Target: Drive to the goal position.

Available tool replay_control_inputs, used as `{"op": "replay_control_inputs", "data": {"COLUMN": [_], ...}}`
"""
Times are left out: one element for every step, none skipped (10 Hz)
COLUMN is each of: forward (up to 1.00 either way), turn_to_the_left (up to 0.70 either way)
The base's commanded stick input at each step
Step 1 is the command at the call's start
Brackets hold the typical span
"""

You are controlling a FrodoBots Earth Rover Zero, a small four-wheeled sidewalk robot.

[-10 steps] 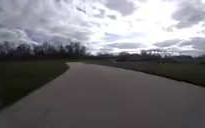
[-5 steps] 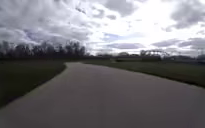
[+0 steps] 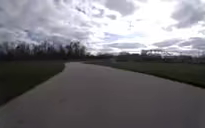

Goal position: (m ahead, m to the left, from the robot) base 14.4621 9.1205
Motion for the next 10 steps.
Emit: {"op": "replay_control_inputs", "data": {"forward": [0.99, 0.99, 0.99, 0.99, 0.99, 0.99, 0.99, 0.99, 0.99, 0.99], "turn_to_the_left": [0.00, 0.00, 0.00, 0.00, 0.00, 0.00, 0.00, 0.00, 0.09, 0.23]}}
